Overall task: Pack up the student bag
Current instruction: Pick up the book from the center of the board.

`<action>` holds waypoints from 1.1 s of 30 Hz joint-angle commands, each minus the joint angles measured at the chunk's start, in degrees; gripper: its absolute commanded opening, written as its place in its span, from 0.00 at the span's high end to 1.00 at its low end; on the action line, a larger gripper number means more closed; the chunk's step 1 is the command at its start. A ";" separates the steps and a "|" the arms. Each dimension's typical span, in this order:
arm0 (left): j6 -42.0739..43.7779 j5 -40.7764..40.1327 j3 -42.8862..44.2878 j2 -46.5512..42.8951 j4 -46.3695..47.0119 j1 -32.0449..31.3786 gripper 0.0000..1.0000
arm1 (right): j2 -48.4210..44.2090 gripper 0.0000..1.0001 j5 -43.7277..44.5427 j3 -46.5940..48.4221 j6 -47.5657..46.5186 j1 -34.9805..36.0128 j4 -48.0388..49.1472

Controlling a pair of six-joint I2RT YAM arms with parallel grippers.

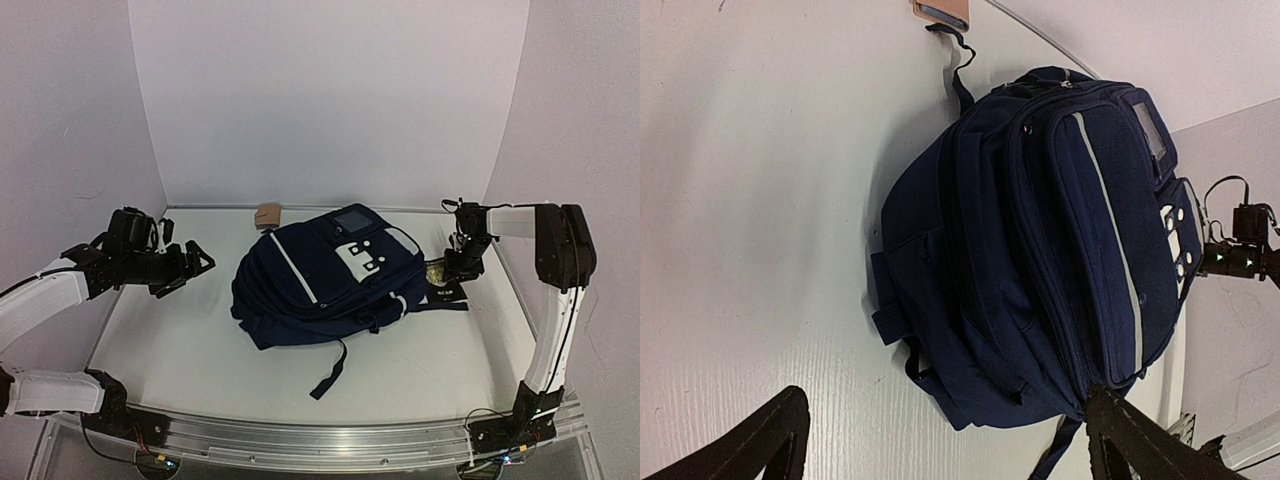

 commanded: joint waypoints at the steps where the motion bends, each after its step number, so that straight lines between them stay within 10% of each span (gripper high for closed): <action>1: 0.81 -0.84 2.39 -0.78 -0.78 0.31 0.04 | 3.58 0.72 1.74 -0.69 0.74 0.38 -1.74; 7: 0.73 -1.07 1.83 -1.29 -0.86 0.31 0.04 | 4.36 0.99 3.45 -0.82 1.67 0.35 -1.76; 22: 3.16 4.43 5.20 1.38 3.77 0.31 0.04 | -19.27 1.00 1.30 1.57 8.17 0.37 -2.61; 33: 2.82 16.21 15.59 11.24 19.13 -5.51 0.04 | -35.45 1.00 -18.60 2.86 11.25 4.01 -3.56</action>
